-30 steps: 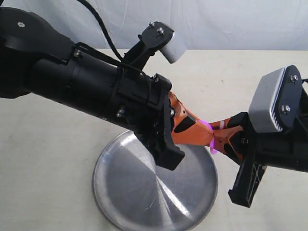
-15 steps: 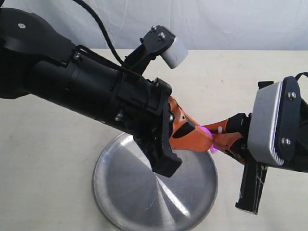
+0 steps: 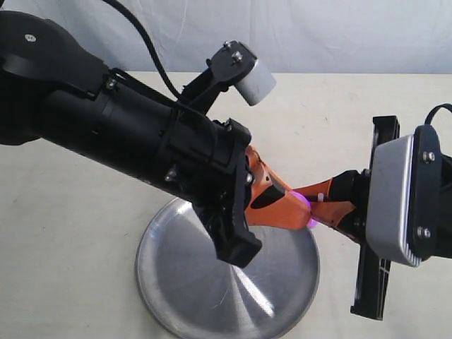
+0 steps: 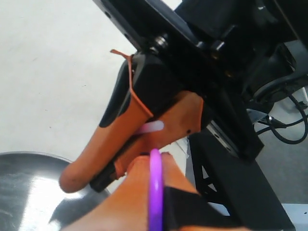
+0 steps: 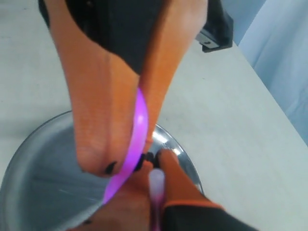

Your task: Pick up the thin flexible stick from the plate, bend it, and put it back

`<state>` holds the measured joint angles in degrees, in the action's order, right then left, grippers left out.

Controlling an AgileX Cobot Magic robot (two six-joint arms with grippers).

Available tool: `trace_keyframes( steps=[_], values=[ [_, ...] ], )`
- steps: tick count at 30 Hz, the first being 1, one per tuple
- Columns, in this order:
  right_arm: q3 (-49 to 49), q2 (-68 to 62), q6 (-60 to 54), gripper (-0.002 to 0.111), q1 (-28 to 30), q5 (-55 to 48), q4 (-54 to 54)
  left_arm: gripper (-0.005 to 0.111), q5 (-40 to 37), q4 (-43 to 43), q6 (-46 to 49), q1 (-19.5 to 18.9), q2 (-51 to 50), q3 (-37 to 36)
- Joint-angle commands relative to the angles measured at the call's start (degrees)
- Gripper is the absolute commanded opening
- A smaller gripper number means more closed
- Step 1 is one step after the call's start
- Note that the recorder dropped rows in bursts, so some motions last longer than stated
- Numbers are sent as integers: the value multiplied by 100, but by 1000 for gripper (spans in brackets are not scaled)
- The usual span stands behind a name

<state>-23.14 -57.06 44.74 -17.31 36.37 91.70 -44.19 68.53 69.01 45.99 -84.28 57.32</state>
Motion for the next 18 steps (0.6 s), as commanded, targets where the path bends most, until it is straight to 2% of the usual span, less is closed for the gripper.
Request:
trace_keyframes(
  steps=[1, 5, 11, 18],
  values=[
    [3, 15, -133, -1, -112, 1341, 147, 0, 946, 681, 0, -21, 20, 98],
    [3, 15, -55, -1, -112, 1387, -234, 0, 951, 708, 0, -21, 20, 98],
    [3, 15, 37, -1, -112, 1475, -248, 0, 1105, 802, 0, -21, 20, 98],
    [3, 15, 812, -1, -112, 1672, -756, 0, 1363, 988, 0, -21, 20, 98]
  ],
)
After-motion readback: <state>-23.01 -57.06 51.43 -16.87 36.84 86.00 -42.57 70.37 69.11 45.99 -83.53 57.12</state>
